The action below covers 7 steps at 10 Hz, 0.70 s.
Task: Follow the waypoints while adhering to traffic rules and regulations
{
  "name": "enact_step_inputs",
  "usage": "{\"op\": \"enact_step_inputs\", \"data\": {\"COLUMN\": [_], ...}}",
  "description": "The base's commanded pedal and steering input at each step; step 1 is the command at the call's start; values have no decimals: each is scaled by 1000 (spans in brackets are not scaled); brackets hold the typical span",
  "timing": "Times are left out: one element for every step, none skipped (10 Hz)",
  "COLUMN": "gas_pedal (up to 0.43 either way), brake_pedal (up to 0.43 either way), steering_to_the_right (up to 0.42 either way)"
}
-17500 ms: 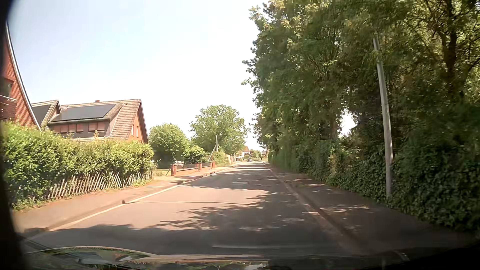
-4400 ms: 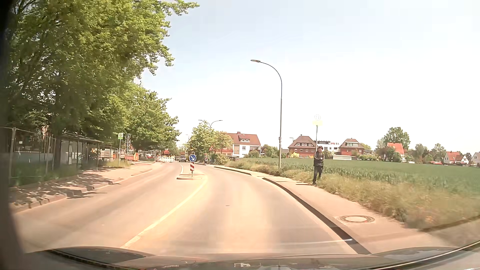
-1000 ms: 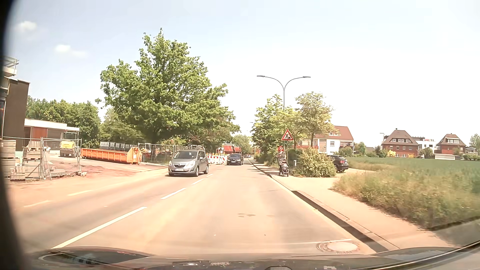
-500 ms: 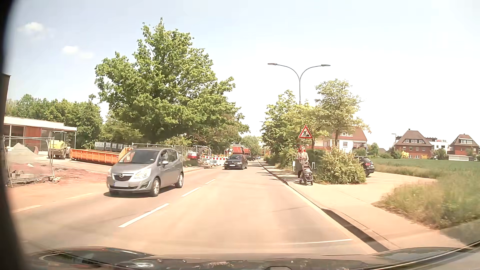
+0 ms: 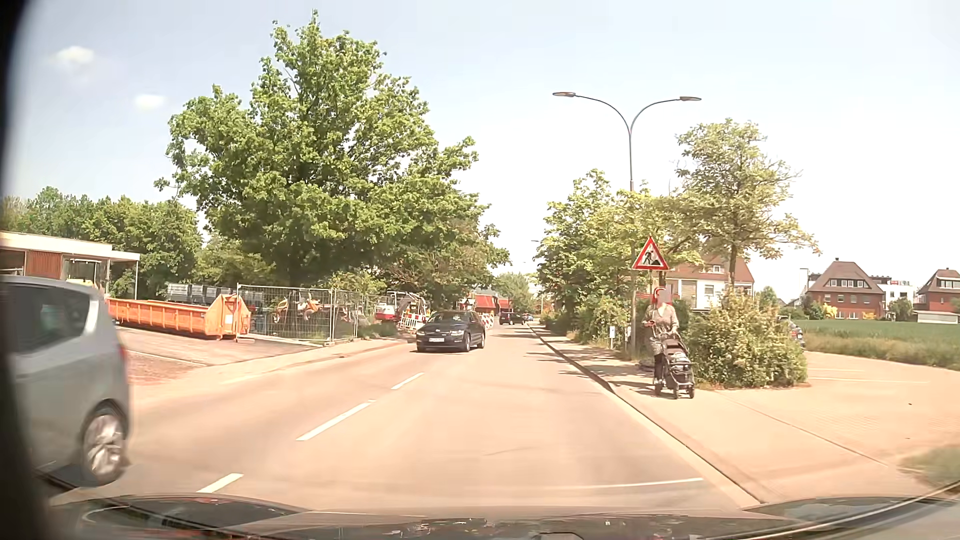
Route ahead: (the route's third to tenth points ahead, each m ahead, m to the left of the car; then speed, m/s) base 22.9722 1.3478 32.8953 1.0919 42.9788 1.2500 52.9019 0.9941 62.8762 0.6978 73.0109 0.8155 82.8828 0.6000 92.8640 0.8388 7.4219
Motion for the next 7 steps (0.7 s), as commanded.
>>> {"op": "enact_step_inputs", "data": {"gas_pedal": [138,150,150,150,150,150,150], "brake_pedal": [0,0,0,0,0,0,0], "steering_to_the_right": [-13,-10,-7,-6,-3,-2,-1]}}
